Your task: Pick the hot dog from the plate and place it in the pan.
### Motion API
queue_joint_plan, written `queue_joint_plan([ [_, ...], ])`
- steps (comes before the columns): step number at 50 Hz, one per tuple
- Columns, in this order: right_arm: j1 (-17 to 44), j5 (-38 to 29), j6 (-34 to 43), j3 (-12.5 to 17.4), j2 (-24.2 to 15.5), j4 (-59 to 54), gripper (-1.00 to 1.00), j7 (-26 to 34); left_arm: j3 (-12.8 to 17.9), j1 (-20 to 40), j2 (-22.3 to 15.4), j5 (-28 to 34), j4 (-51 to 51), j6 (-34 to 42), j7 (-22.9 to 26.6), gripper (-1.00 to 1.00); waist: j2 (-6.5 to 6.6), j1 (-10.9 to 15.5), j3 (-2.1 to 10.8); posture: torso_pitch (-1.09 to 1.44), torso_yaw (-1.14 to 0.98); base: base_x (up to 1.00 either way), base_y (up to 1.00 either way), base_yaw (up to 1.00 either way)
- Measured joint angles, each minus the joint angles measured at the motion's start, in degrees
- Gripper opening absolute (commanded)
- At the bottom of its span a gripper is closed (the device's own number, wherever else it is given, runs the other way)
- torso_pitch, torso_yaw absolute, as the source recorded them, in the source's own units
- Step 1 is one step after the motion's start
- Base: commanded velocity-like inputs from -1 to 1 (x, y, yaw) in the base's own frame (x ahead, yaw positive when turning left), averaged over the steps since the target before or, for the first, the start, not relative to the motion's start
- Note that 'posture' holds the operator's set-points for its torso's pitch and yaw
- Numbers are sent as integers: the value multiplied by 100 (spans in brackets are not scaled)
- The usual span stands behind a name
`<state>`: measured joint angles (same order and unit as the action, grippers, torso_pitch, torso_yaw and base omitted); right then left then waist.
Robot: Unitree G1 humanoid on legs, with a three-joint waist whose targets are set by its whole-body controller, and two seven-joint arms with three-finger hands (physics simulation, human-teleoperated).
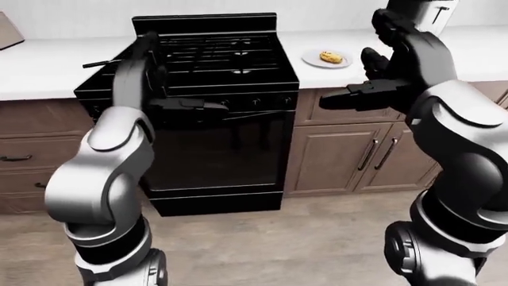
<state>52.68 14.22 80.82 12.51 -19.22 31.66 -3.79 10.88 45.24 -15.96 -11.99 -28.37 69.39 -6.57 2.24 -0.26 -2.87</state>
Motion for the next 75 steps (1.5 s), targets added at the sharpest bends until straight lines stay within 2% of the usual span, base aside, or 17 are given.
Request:
queue_joint_plan([
  [1, 13, -3, 2, 0, -1, -7, 100, 1, 3, 9, -3, 1, 5, 0, -7, 100, 125, -13, 27, 0, 0, 10, 0, 0],
  [2, 20, -7, -6, -14, 26, -14, 100, 1, 17, 12, -28, 3, 11, -3, -13, 100, 142, 4, 56, 0, 0, 10, 0, 0],
  [7, -59, 65, 84, -131, 68, -89, 100, 69, 73, -81, -28, 45, 119, 110, -63, 100, 54, 61, 36, 0, 0, 11, -2, 0],
  [12, 11, 31, 39, -50, 38, 6, 100, 60, 25, 12, -32, 23, 47, 40, -59, 100, -168, 65, 78, 0, 0, 11, -5, 0],
  [17, 30, 32, 18, -41, 32, 5, 100, 61, 28, 6, -21, 44, 102, -49, -58, 100, -552, 104, 119, 0, 0, 10, -6, 0],
  [20, -154, -29, -12, 18, 42, -41, 100, 22, -76, -80, 25, -22, 85, 9, -10, 100, -449, 25, 22, 0, 0, 11, -6, 0],
  [26, -43, -48, 40, 24, 21, -62, 100, 14, 19, -49, -40, -70, -21, 80, 17, 100, -223, 55, 7, 0, 0, 11, -6, 0],
  [30, -19, 0, 65, 63, -20, 79, 100, 39, 5, -93, -40, -26, 35, -144, 5, 100, 107, 5, 68, 0, 0, 11, -6, 0],
  [33, -63, 57, 157, 17, 47, 131, 100, 65, 73, -180, -37, -1, 6, -8, -29, 100, 24, 80, -2, 0, 0, 10, -6, 0],
  [37, 57, 121, 255, -35, -3, -50, 100, 104, 75, 8, -14, 19, 74, 191, -97, 100, -30, 82, 72, 0, 0, 11, -6, 0],
  [44, 99, 58, 66, 43, -88, -32, 100, 97, 10, 132, 18, -5, 101, 0, -136, 100, -524, 90, 119, 0, 0, 10, -6, 0],
  [49, -59, 9, 206, 176, -123, -55, 100, 71, -175, 60, 118, -89, 183, 112, -94, 100, -414, 17, 20, 0, 0, 10, -6, 0],
  [57, 75, 80, 302, 120, -116, 127, 100, 82, 14, 158, -2, -82, -178, 267, -121, 100, 137, 11, 54, 0, 0, 10, -6, 0],
  [63, -63, 105, 320, -58, -71, 11, 100, 170, 0, -21, -32, 40, -26, 321, -102, 100, -24, 68, 66, 0, 0, 10, -3, 0],
  [70, -10, 5, 212, 23, -88, 52, 100, 184, -60, 62, 20, 78, -121, 239, -30, 100, -513, 98, 112, 0, 0, 11, -5, 0],
  [72, -66, -20, 228, 88, -120, 15, 100, 191, -149, 34, 97, 81, -69, 239, -17, 100, -409, 33, 30, 0, 0, 11, -8, 0],
  [75, -94, -80, 283, 126, -137, -93, 100, 181, -243, 156, 135, 49, 43, 366, 14, 100, -398, 23, 26, 0, 0, 11, -8, 0],
])
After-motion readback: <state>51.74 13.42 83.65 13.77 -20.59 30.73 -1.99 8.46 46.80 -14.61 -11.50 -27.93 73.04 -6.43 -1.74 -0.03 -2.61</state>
